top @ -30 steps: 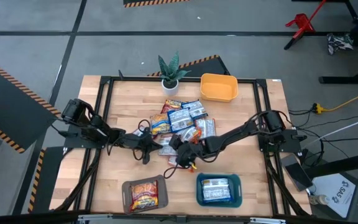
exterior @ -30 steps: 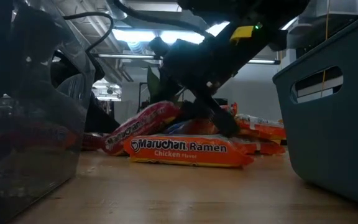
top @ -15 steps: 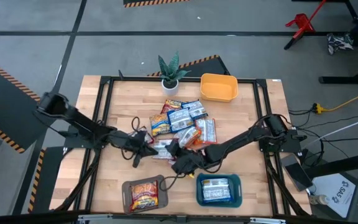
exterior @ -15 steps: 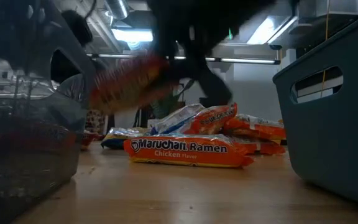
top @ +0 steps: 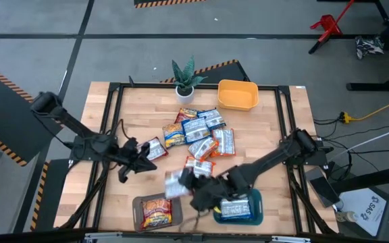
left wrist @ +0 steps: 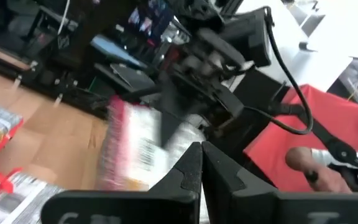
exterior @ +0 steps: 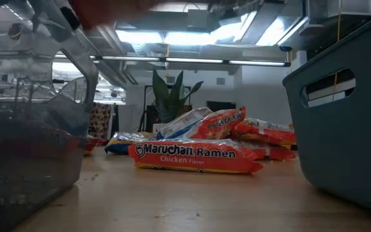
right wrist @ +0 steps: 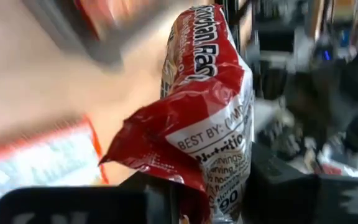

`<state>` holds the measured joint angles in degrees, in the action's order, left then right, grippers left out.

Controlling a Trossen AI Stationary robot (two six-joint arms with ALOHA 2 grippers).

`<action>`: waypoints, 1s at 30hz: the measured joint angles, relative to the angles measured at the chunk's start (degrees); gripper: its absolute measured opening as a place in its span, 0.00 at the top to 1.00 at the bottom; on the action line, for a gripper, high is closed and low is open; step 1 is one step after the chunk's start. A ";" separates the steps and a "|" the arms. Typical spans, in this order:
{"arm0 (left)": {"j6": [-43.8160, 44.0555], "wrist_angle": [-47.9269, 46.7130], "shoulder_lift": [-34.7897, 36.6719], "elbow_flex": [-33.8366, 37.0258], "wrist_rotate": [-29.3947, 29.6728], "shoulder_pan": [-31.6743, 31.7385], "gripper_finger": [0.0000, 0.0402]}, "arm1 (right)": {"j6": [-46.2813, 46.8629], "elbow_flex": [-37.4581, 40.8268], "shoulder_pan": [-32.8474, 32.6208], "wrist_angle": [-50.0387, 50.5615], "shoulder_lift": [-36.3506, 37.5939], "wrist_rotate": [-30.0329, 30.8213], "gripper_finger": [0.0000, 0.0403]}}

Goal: Sort Maruchan noodles
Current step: Put the red noodle pack into the black bin

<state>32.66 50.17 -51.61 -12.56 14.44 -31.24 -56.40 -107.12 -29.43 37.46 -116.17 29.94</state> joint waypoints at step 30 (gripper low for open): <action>6.85 -5.16 0.24 -0.04 8.03 -5.60 1.00 | -23.42 -13.07 -4.35 6.91 -11.18 -4.23 0.78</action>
<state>39.51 45.01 -51.37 -12.60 22.47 -36.84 -79.81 -120.19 -33.77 44.37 -127.35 25.71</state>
